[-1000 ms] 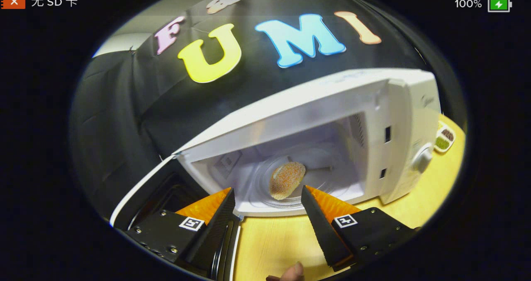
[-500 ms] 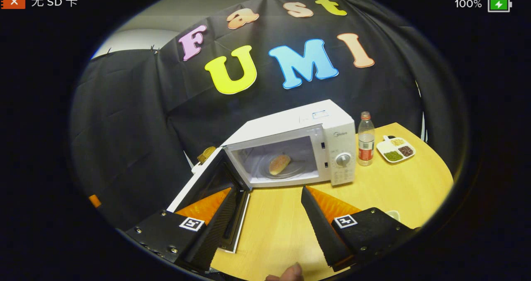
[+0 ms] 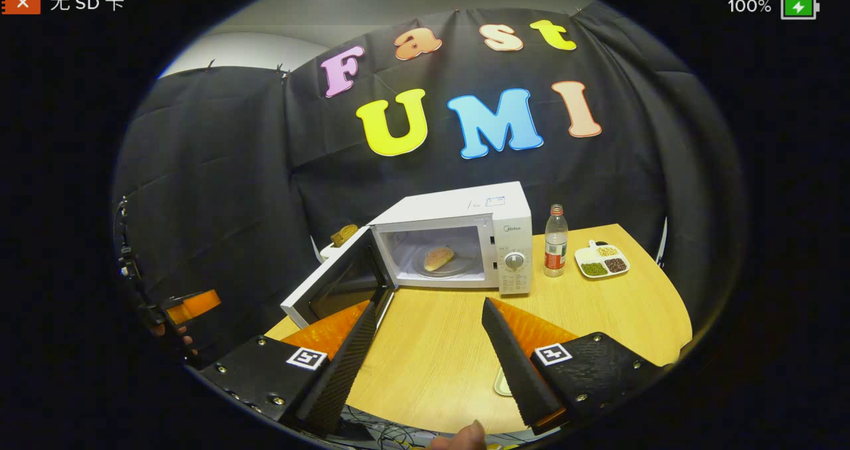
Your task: Open the microwave oven with the left hand, put the food in, and close the microwave oven.
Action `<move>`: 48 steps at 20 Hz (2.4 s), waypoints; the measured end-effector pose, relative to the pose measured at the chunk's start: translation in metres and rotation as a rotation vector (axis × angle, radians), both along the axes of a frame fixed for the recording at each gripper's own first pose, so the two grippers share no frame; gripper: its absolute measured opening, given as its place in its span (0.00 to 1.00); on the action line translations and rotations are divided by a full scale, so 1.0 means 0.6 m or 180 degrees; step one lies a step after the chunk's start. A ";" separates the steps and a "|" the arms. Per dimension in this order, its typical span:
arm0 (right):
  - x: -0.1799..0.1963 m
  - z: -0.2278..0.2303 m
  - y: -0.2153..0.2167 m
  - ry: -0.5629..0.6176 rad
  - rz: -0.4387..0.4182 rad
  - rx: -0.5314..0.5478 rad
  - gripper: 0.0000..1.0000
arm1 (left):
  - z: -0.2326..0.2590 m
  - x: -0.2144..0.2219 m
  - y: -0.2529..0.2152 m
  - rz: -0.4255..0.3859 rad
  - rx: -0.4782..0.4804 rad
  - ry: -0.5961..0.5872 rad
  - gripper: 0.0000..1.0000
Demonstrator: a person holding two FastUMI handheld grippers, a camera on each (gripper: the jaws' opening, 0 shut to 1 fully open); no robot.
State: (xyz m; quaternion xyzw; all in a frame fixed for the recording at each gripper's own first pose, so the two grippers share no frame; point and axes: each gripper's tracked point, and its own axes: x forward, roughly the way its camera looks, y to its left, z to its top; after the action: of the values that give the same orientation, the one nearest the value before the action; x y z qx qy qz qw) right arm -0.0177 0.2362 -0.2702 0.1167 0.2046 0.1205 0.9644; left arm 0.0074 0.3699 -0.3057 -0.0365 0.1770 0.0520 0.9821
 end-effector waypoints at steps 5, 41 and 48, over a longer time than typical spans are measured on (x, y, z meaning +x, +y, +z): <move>-0.036 0.034 -0.042 -0.0115 0.0067 0.0088 0.98 | -0.067 0.050 -0.026 0.0028 0.0072 0.0132 0.96; -0.001 0.067 -0.251 0.0271 -0.1575 -0.0257 0.98 | -0.227 0.480 -0.490 -0.1786 -0.0090 0.0151 0.93; 0.002 0.050 -0.273 0.0363 -0.1669 -0.0262 0.98 | -0.242 0.568 -0.538 -0.1789 0.0015 0.0081 0.95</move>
State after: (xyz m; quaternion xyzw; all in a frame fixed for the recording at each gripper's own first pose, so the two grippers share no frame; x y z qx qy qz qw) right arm -0.0164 0.0727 -0.2400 0.1330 0.2262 -0.1485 0.9535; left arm 0.3481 0.0472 -0.4510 0.0170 0.1925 -0.2215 0.9558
